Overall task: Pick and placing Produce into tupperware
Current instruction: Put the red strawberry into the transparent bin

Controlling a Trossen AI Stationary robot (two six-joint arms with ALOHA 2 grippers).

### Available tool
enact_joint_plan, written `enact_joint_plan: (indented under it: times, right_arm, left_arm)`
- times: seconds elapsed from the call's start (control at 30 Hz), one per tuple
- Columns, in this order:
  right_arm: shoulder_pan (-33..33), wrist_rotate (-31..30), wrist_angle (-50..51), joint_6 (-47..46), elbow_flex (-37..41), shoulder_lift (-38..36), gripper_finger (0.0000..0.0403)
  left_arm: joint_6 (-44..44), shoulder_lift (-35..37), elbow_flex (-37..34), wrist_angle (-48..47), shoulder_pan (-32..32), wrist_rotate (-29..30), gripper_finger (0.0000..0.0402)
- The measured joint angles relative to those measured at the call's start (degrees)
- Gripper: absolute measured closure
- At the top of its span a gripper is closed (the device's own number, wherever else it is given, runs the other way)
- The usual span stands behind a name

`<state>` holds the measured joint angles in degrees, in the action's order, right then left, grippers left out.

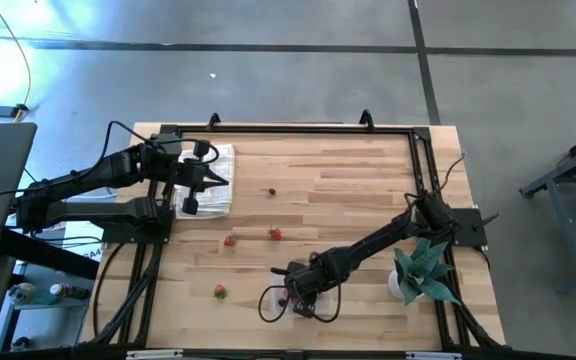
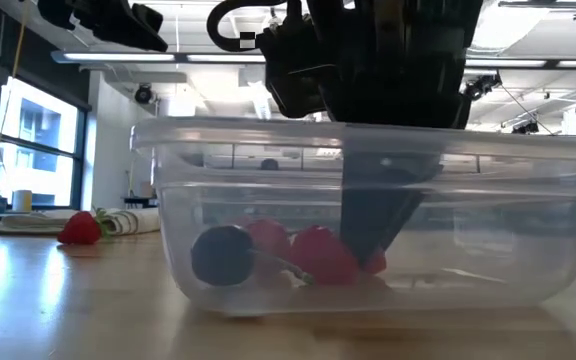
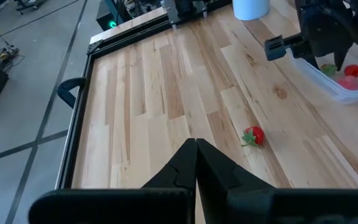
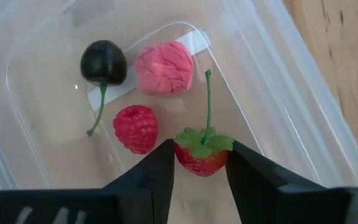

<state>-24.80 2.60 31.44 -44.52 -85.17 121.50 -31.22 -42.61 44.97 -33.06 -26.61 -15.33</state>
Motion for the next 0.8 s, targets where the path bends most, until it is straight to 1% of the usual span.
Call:
enact_joint_plan:
  times: [0.13, 0.23, 0.6, 0.8]
  right_arm:
    - [-0.04, -0.21, -0.07, -0.1, 0.0, -0.01, 0.025]
    - [-0.04, -0.59, -0.07, -0.21, 0.0, -0.01, 0.0241]
    - [-0.09, -2.05, 0.19, -0.2, 0.03, -0.13, 0.0247]
    - [-0.35, -3.54, 1.8, -0.43, 0.17, -1.87, 0.0247]
  left_arm:
    - [0.0, -0.01, 0.0, 0.0, 0.0, -0.01, 0.0401]
    - [0.0, -0.02, 0.0, 0.0, 0.0, -0.02, 0.0401]
    - [0.0, -0.02, 0.0, 0.0, 0.0, -0.01, 0.0401]
    - [0.02, -0.02, 0.0, 0.0, 0.0, -0.02, 0.0401]
